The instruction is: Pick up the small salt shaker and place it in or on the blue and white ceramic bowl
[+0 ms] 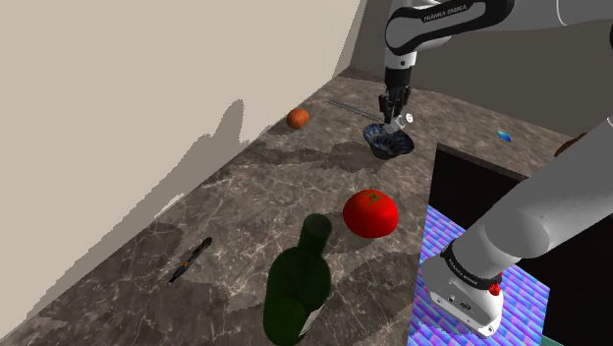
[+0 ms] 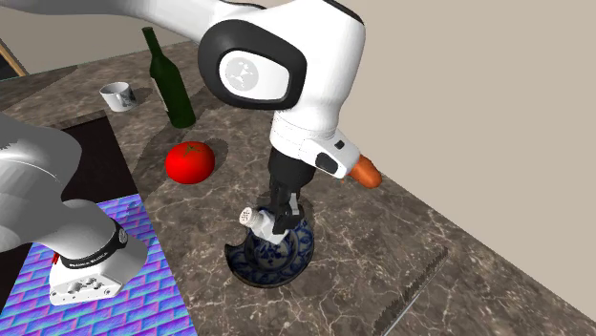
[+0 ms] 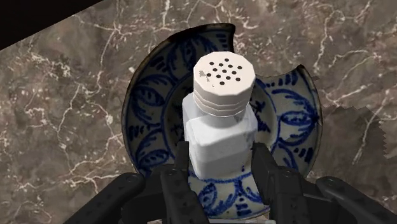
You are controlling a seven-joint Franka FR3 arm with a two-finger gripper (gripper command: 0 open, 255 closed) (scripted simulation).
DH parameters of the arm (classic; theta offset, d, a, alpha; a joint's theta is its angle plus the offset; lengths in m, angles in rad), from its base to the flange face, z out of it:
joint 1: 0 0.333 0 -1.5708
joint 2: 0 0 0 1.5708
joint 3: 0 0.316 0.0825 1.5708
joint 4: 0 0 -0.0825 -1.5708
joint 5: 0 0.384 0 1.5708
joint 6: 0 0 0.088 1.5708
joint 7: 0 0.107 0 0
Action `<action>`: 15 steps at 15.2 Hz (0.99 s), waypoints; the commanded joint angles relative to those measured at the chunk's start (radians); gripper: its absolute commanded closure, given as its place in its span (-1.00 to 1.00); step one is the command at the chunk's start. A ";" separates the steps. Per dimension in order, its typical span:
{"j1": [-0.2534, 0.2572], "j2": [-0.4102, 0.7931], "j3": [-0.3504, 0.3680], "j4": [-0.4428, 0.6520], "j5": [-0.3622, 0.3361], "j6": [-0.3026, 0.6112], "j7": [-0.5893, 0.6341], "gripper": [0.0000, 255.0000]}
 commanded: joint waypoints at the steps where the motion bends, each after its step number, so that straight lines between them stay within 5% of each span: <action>1: -0.001 0.010 -0.002 -0.021 -0.001 0.031 0.002 1.00; 9: -0.002 0.015 -0.002 -0.030 -0.001 0.046 0.003 1.00; 10: -0.002 0.016 -0.002 -0.030 -0.001 0.046 0.003 -1.00; 15: -0.002 0.016 -0.002 -0.030 -0.001 0.046 0.003 -1.00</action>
